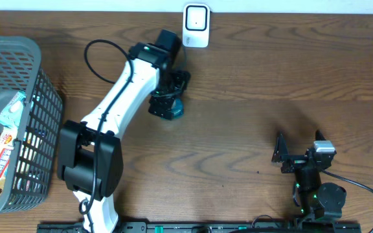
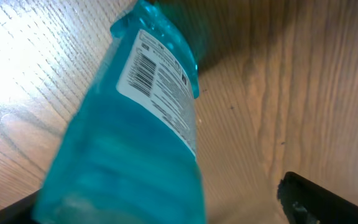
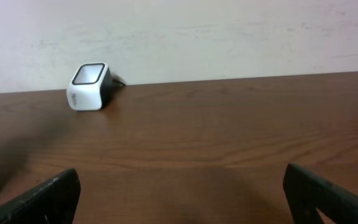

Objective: Scan the item barcode
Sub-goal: 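Set the teal bottle upright on the table and release, then reach into the basket and grasp the orange tissue pack, left gripper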

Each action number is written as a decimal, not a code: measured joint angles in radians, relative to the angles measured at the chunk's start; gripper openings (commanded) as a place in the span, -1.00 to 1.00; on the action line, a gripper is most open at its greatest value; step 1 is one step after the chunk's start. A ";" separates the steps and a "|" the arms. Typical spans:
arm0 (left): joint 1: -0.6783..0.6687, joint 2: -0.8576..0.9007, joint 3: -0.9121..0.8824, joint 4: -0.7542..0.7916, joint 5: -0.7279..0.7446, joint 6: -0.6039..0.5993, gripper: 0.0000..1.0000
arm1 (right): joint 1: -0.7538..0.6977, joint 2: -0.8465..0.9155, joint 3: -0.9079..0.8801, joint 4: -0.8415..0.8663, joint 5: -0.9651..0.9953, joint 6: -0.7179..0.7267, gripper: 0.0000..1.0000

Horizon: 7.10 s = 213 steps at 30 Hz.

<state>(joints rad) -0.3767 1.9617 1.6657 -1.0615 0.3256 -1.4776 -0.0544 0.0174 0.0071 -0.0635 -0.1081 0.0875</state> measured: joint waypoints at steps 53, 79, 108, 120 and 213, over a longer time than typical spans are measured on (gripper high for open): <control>1.148 -0.217 0.154 -0.337 -0.539 0.617 0.96 | 0.000 0.000 0.000 0.000 0.000 0.000 0.98; 1.151 -0.099 -0.192 0.185 -0.734 0.888 0.95 | 0.000 0.000 0.000 0.000 0.000 0.000 0.99; 1.192 -0.111 -0.376 0.415 -0.743 0.981 0.95 | 0.000 0.000 0.000 0.000 0.000 0.000 0.99; 1.187 -0.230 -0.377 0.444 -0.743 0.937 0.95 | 0.000 0.000 0.000 0.000 0.000 0.000 0.98; 1.218 -0.299 -0.406 0.407 -0.785 0.873 0.95 | 0.000 0.000 0.000 0.000 0.000 0.000 0.98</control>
<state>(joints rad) 0.8417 1.6627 1.2598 -0.6548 -0.4591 -0.6048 -0.0544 0.0174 0.0071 -0.0635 -0.1081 0.0875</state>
